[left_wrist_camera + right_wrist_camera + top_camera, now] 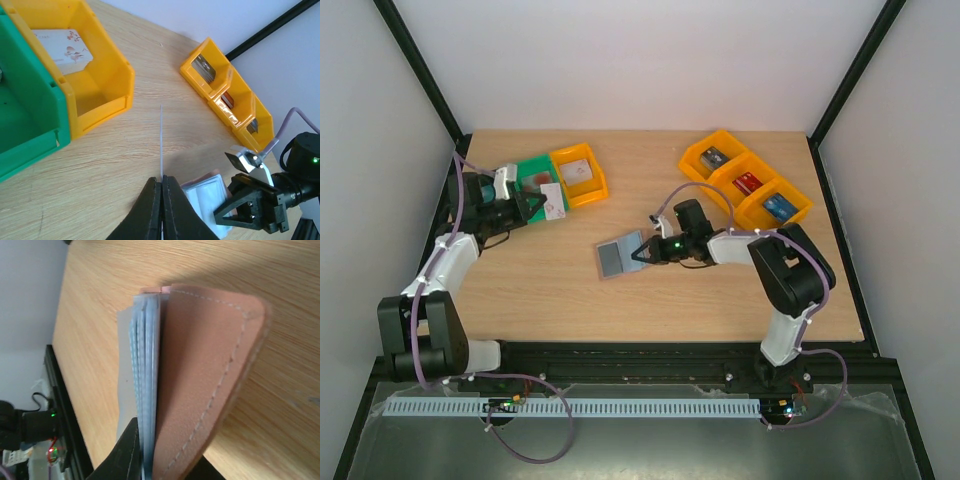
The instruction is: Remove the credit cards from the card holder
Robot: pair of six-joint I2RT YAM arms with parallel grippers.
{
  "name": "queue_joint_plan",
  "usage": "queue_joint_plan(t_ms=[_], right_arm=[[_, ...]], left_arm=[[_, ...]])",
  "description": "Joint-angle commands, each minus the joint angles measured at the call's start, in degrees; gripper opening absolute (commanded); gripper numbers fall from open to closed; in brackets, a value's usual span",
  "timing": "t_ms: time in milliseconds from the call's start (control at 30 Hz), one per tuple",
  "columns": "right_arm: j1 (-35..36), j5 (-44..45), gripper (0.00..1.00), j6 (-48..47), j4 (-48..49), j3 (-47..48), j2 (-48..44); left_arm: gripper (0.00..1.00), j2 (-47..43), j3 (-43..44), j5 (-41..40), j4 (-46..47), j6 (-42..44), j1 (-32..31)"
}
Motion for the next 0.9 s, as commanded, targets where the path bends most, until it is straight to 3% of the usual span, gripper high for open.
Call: queue_joint_plan(t_ms=[0, 233, 467, 567, 700, 800, 867], right_arm=[[-0.3, 6.2, 0.13, -2.4, -5.9, 3.1, 0.7], [-2.3, 19.3, 0.44, 0.2, -8.0, 2.0, -2.3], [-6.9, 32.6, 0.59, 5.4, -5.0, -4.0, -12.0], [-7.0, 38.7, 0.61, 4.5, -5.6, -4.7, -18.1], [-4.0, 34.3, 0.61, -1.1, -3.8, -2.6, -25.1], [4.0, 30.0, 0.65, -9.4, -4.4, 1.8, -28.3], [7.7, 22.2, 0.67, -10.8, -0.2, 2.7, -29.6]], left_arm=[[0.02, -1.4, 0.9, -0.6, 1.2, -2.8, 0.5], [0.02, -3.3, 0.1, 1.6, 1.1, -2.4, 0.5], [0.02, -5.2, 0.4, 3.8, -1.0, -1.0, 0.5], [0.02, -6.3, 0.7, 5.6, -1.5, -0.8, 0.3], [0.02, -7.1, 3.3, 10.2, -3.4, 0.0, -1.0], [0.02, -6.6, 6.9, 15.7, -7.9, 2.7, -3.8], [0.02, -7.2, 9.0, 18.4, -10.9, 5.5, -6.3]])
